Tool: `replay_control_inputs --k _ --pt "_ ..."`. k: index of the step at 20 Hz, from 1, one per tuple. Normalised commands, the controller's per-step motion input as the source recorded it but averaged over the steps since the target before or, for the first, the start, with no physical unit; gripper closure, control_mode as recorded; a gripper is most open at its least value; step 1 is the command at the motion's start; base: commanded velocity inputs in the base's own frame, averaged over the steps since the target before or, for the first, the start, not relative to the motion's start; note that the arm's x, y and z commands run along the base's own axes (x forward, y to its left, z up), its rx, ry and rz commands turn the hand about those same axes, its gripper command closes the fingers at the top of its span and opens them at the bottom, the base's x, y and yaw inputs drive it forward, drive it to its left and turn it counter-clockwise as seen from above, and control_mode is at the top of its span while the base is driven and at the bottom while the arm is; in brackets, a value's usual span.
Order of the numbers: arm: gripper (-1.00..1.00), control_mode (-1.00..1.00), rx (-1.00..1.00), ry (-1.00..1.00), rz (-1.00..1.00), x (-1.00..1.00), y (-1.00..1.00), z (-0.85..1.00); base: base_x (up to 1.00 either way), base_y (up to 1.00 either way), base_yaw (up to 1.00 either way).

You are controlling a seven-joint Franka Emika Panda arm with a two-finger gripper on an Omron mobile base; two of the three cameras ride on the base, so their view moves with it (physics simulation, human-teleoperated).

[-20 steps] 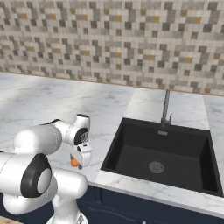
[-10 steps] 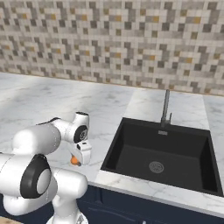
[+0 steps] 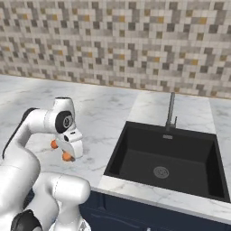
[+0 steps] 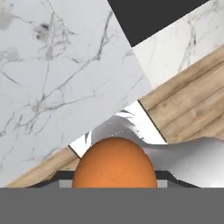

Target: Gather the eggs and milk located in the vicinity of the sink area and place them right next to the bowl.

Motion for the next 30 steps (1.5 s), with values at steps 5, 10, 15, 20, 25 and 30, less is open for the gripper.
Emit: replay_control_inputs --k 5,10,15,20,25,30 --pt "1.0 -1.0 0.01 -0.32 0.24 -0.59 -0.07 1.0 0.0 0.0 0.0" --pt "1.0 -1.0 0.11 -0.23 0.16 -0.04 -0.19 0.83 0.0 0.0 0.0" --pt "1.0 -1.0 0.0 0.0 0.0 0.0 0.0 0.0 0.0 0.0 0.0" --pt "1.0 1.0 0.0 0.0 0.0 0.0 0.0 0.0 -0.19 -0.02 0.0" --pt "1.0 1.0 0.0 0.0 0.0 0.0 0.0 0.0 -0.99 -0.38 -0.19" --pt "1.0 1.0 0.0 0.0 0.0 0.0 0.0 0.0 0.01 -1.0 -0.5"
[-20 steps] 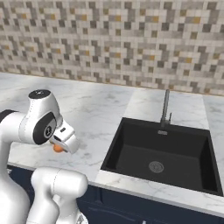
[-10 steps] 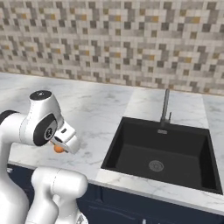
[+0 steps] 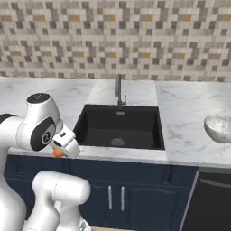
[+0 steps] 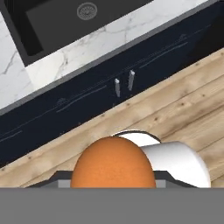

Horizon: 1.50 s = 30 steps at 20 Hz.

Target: Gather the eggs and milk located in the vicinity of the sink area and place them right next to the bowl.

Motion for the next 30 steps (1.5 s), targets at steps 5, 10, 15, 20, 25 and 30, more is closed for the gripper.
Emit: replay_control_inputs --k 5,10,15,20,25,30 --pt "1.0 1.0 0.0 0.0 0.0 0.0 0.0 0.0 0.59 -1.0 -0.38" --pt "1.0 1.0 0.0 0.0 0.0 0.0 0.0 0.0 0.51 -1.0 -0.27" --pt "1.0 1.0 0.0 0.0 0.0 0.0 0.0 0.0 0.51 -0.72 0.19" --pt "1.0 1.0 0.0 0.0 0.0 0.0 0.0 0.0 0.42 -0.6 0.47" --pt "1.0 1.0 0.0 0.0 0.0 0.0 0.0 0.0 0.55 -0.39 0.09" --pt "1.0 1.0 0.0 0.0 0.0 0.0 0.0 0.0 0.88 -0.29 -0.02"
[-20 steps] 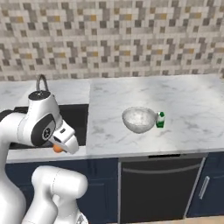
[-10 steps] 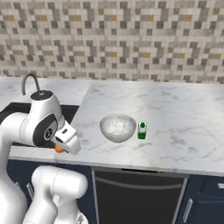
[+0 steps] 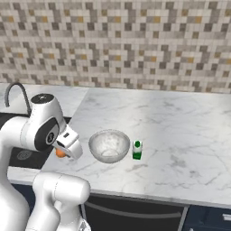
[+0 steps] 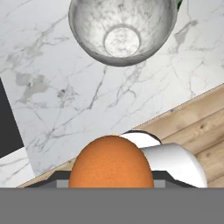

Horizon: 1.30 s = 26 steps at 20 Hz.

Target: Gather the eggs and milk located in the vicinity of the sink area and place them right next to the bowl.

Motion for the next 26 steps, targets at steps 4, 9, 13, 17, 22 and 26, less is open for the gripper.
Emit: replay_control_inputs --k 4,9,13,17,22,26 --pt "1.0 1.0 0.0 0.0 0.0 0.0 0.0 0.0 0.19 -0.02 -0.11" --pt "1.0 1.0 0.0 0.0 0.0 0.0 0.0 0.0 0.0 0.0 0.0" --pt "1.0 1.0 0.0 0.0 0.0 0.0 0.0 0.0 0.0 0.0 0.0" --pt "1.0 -1.0 0.0 0.08 -0.15 0.38 0.24 0.0 0.0 0.0 0.0" --pt "1.0 -1.0 -0.07 0.13 -0.33 0.55 0.51 -0.01 0.0 0.0 0.0" --pt "1.0 -1.0 -0.07 0.1 -0.36 0.66 0.24 -0.04 0.0 0.0 0.0"
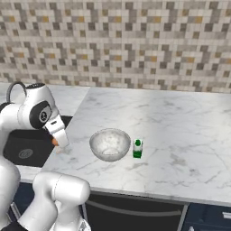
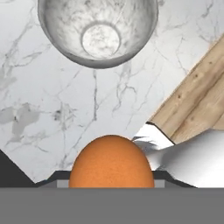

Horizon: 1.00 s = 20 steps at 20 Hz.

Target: Gather the eggs and milk located in the vicinity of the sink area and place them right next to the bowl.

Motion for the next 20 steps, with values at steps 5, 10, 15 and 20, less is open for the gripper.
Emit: replay_control_inputs --k 5,10,15,20 --pt "1.0 -1.0 0.0 -0.05 -0.16 0.49 0.0 -0.33 0.0 0.0 0.0" --pt "1.0 -1.0 0.0 -0.09 -0.11 0.26 0.01 -0.65 0.0 0.0 0.0" --pt "1.0 -1.0 0.0 -0.08 -0.04 0.01 0.0 -0.46 0.0 0.0 0.0" --pt "1.0 -1.0 -0.11 -0.21 -0.02 0.04 0.09 -0.31 0.0 0.0 0.0"
